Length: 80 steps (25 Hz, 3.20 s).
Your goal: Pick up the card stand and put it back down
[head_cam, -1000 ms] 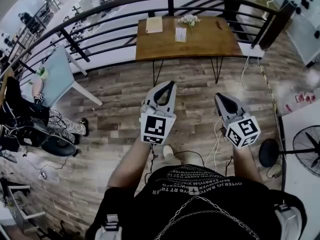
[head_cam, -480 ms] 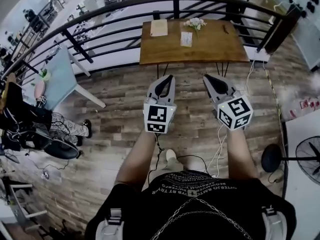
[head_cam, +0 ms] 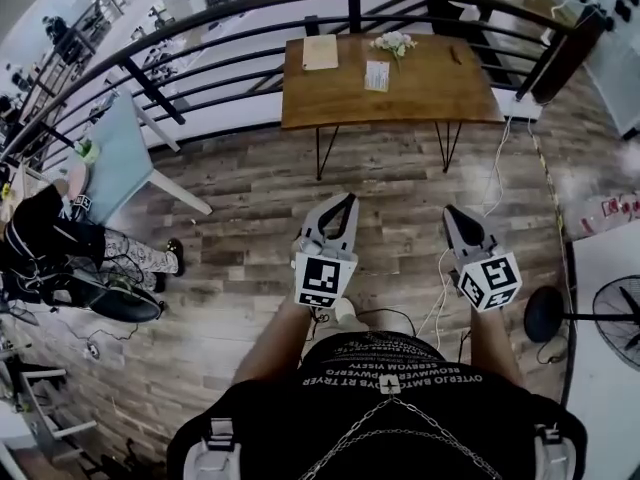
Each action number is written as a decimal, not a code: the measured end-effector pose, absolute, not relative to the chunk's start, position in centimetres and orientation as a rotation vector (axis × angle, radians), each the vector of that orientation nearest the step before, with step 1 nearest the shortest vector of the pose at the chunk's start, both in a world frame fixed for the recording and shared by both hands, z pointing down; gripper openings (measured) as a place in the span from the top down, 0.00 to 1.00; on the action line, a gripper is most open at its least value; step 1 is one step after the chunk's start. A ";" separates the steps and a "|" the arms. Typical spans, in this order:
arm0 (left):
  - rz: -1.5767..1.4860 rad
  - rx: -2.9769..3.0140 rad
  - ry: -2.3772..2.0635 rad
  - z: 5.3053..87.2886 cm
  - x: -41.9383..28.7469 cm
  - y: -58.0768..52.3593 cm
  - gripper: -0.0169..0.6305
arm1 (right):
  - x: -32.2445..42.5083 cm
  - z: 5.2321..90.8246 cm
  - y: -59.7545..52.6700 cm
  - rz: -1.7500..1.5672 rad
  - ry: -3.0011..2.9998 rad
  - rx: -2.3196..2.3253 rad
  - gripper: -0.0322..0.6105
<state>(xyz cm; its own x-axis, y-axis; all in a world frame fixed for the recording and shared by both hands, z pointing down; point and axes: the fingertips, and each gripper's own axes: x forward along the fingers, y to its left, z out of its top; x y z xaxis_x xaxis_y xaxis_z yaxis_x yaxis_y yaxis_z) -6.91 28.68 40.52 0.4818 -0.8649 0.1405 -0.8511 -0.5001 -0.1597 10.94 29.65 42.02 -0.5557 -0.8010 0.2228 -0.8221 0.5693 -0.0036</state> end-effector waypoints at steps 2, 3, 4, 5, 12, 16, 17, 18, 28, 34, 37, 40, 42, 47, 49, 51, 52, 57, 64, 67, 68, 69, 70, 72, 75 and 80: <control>-0.319 -2.656 1.524 40.4 -7.5 28.0 0.93 | 11.4 41.7 29.7 0.161 -2.591 1.383 0.93; -0.326 -2.662 1.532 40.5 -7.9 27.7 0.93 | 11.5 41.6 29.7 0.164 -2.588 1.390 0.93; -0.335 -2.667 1.544 40.7 -8.4 27.4 0.93 | 11.4 41.4 29.7 0.168 -2.586 1.396 0.93; -0.344 -2.671 1.555 40.9 -8.9 27.2 0.93 | 11.2 41.3 29.7 0.171 -2.585 1.400 0.93; -0.327 -2.671 1.551 40.4 -10.9 26.1 0.93 | 10.1 41.3 27.9 0.159 -2.560 1.410 0.93; -0.308 -2.656 1.530 39.7 -12.1 24.8 0.93 | 8.3 40.6 26.0 0.122 -2.566 1.416 0.93; -0.301 -2.654 1.534 39.6 -12.5 24.4 0.93 | 7.7 40.4 25.6 0.110 -2.569 1.413 0.93; -0.293 -2.654 1.539 39.5 -13.0 24.2 0.93 | 7.0 40.1 25.3 0.092 -2.570 1.407 0.93; -0.261 -2.639 1.564 39.3 -15.7 22.6 0.93 | 4.8 37.6 24.9 -0.033 -2.571 1.375 0.93; -0.293 -2.682 1.556 40.3 -14.5 22.4 0.93 | 6.5 39.4 25.0 0.061 -2.563 1.394 0.93; -0.297 -2.695 1.578 40.7 -14.3 22.2 0.93 | 7.0 40.4 24.4 0.090 -2.578 1.387 0.93; -0.250 -2.720 1.613 40.4 -14.0 21.5 0.93 | 7.2 40.9 23.1 0.106 -2.607 1.365 0.93; -0.260 -2.706 1.625 40.3 -13.4 20.7 0.93 | 7.5 41.2 22.0 0.118 -2.620 1.350 0.93; -0.280 -2.613 1.702 40.8 -13.1 18.3 0.93 | 7.9 41.9 18.8 0.134 -2.644 1.302 0.93; -0.276 -2.559 1.722 40.8 -13.2 17.5 0.93 | 7.9 42.1 17.6 0.131 -2.650 1.280 0.93; -0.282 -2.488 1.697 40.4 -12.7 16.7 0.93 | 8.2 42.0 16.2 0.121 -2.654 1.269 0.93; -0.287 -2.466 1.671 40.2 -12.2 16.3 0.93 | 8.3 41.9 15.5 0.117 -2.657 1.267 0.93; -0.281 -2.535 1.645 40.0 -10.4 13.3 0.93 | 9.3 41.2 12.3 0.102 -2.670 1.259 0.93; -0.287 -2.565 1.671 39.9 -8.8 10.3 0.93 | 10.8 41.1 9.7 0.117 -2.676 1.232 0.93; -0.247 -2.593 1.697 39.5 -8.1 9.1 0.93 | 11.5 40.8 8.6 0.117 -2.686 1.223 0.93; -0.241 -2.596 1.707 39.4 -7.9 8.7 0.93 | 11.8 40.6 8.1 0.117 -2.691 1.223 0.93; -0.243 -2.593 1.714 39.3 -7.8 8.4 0.93 | 12.0 40.4 7.7 0.115 -2.696 1.220 0.93; -0.248 -2.586 1.719 39.2 -7.5 8.2 0.93 | 12.2 40.3 7.3 0.113 -2.701 1.217 0.93; -0.251 -2.573 1.724 39.1 -7.0 7.8 0.93 | 12.8 40.2 6.7 0.113 -2.710 1.209 0.93; -0.259 -2.557 1.731 39.0 -5.9 7.1 0.93 | 13.8 40.5 5.8 0.115 -2.723 1.192 0.93; -0.265 -2.537 1.735 38.7 -3.7 5.5 0.93 | 15.8 40.4 3.8 0.111 -2.746 1.174 0.93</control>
<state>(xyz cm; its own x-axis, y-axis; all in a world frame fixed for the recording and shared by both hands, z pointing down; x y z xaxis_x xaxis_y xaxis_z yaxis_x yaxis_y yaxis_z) -3.72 5.50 38.67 0.3533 -0.9291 0.1097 -0.9194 -0.3665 -0.1430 15.83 3.78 40.36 -0.6815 -0.7120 0.1694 -0.7233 0.6905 -0.0077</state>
